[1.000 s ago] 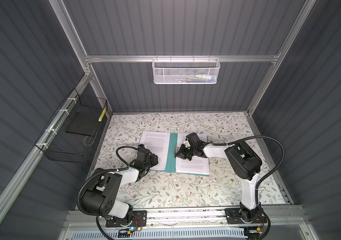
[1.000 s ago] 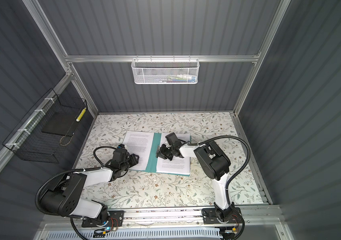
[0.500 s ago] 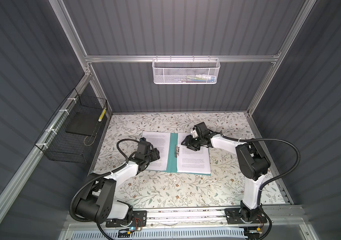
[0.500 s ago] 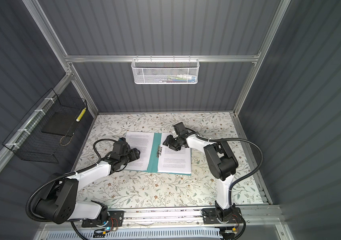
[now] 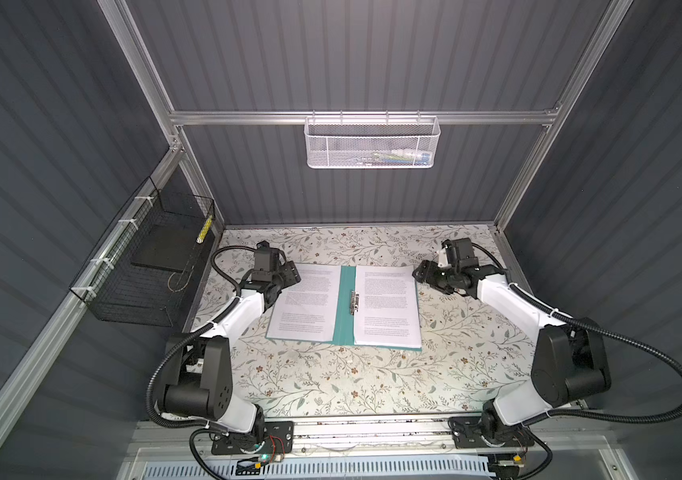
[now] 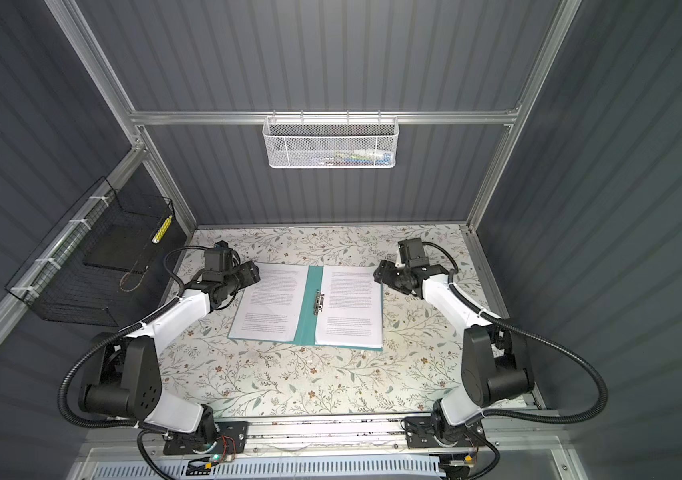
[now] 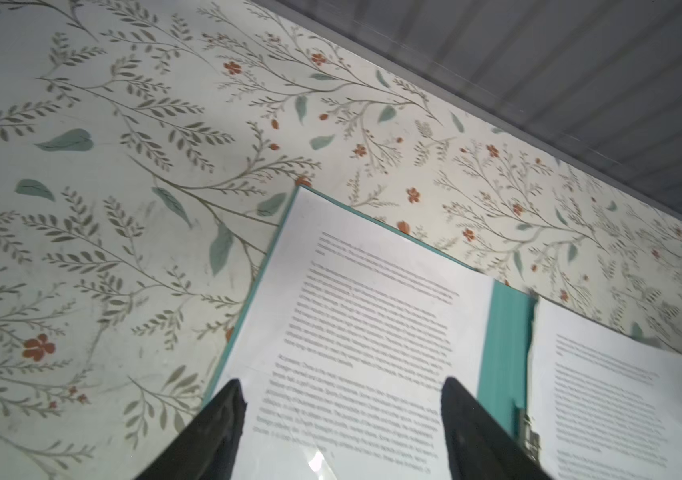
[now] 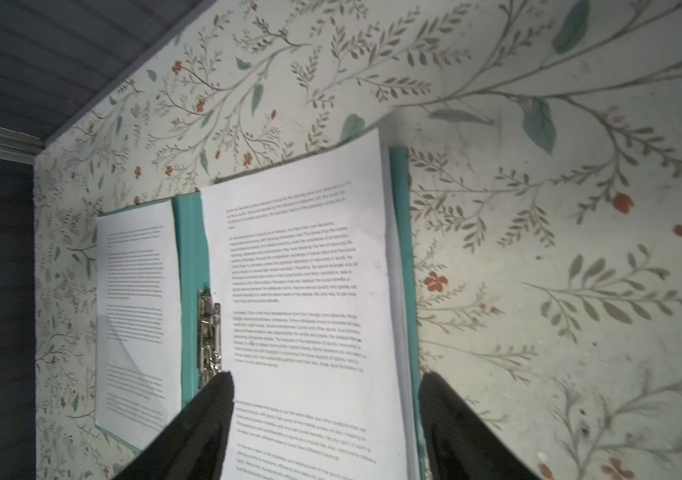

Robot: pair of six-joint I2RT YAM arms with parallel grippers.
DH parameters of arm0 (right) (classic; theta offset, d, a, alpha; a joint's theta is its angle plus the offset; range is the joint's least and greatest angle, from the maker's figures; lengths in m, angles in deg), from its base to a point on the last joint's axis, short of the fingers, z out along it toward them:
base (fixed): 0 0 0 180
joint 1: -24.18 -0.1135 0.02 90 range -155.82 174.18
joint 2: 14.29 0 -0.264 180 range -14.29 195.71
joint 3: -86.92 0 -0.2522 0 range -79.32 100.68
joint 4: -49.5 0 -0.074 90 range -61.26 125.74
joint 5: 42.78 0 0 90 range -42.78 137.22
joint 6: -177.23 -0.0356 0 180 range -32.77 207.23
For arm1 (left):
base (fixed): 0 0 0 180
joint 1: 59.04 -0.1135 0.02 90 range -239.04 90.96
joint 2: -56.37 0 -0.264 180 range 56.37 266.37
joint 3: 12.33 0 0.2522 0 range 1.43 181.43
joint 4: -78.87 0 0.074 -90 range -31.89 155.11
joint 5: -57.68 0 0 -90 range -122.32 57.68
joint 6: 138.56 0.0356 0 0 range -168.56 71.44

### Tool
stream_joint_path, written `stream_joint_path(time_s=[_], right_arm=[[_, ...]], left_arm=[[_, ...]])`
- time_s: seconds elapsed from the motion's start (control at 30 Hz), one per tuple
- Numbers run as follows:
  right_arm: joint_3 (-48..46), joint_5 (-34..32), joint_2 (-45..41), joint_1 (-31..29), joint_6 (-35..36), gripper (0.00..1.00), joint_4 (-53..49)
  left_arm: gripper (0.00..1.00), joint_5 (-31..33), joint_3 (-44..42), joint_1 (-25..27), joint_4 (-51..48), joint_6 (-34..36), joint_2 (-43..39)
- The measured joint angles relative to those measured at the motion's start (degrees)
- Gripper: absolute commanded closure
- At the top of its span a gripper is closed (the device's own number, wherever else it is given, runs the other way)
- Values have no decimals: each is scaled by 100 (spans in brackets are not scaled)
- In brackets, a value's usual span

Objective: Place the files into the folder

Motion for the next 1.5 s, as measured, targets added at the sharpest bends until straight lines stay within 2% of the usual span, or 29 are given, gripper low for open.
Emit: stream_joint_path(time_s=[0.27, 0.43, 0.67, 1.23, 1.4, 1.5], right_arm=[[-621, 170, 55, 216, -9, 24, -39], [-715, 461, 409, 251, -105, 22, 271], [-730, 1078, 1019, 256, -251, 20, 697], [107, 1773, 1893, 334, -315, 19, 1051], [225, 1886, 1996, 428, -352, 19, 1054], [225, 1943, 1998, 487, -354, 19, 1051]], left_arm=[[24, -173, 42, -291, -339, -33, 588], [24, -291, -256, -293, -299, -155, 588], [23, -129, -374, -313, -487, -216, 588], [20, 179, -372, -686, -955, -286, 590], [20, 48, -295, -800, -1056, -278, 592], [21, -306, -284, -914, -1025, -238, 592]])
